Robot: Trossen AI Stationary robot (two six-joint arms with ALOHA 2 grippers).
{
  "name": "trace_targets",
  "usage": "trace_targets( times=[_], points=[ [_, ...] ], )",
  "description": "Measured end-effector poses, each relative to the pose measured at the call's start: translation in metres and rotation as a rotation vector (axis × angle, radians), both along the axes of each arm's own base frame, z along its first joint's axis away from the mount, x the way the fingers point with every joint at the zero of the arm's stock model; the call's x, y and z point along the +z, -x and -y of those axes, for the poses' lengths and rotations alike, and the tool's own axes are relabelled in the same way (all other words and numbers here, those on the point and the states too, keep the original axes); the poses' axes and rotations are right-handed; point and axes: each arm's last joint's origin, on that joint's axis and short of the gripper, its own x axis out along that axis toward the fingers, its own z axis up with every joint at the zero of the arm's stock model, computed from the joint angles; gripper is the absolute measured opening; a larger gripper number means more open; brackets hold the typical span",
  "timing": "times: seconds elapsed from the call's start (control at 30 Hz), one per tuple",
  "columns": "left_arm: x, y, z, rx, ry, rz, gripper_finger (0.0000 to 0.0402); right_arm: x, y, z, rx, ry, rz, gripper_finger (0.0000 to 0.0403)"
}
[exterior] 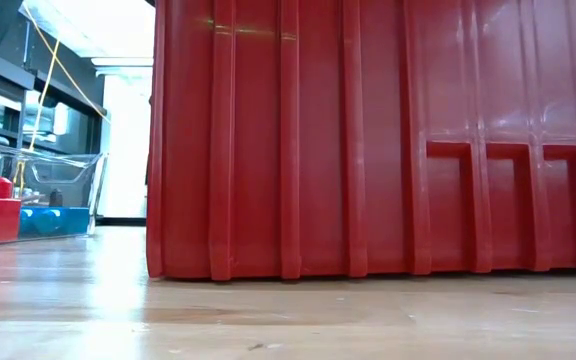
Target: Sort Items/Unsort Items
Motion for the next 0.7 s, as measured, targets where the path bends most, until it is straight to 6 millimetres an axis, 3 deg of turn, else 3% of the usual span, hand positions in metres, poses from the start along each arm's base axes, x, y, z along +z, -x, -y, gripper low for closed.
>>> trace_targets(
  times=[0.3, 0.53, 0.7],
  points=[
    [0.005, 0.001, 0.000, 0.008, -0.026, 0.049, 0.0227, -0.001, -0.004, 0.002, 0.013, 0.006, -0.012, 0.0000],
    [0.023, -0.002, -0.010, 0.030, -0.058, 0.077, 0.0227, -0.004, -0.014, 0.007, 0.049, -0.002, -0.026, 0.0000],
    [0.026, -0.003, -0.010, -0.064, -0.066, 0.048, 0.0227, -0.003, -0.016, 0.008, 0.057, 0.006, -0.018, 0.0000]
  ],
)
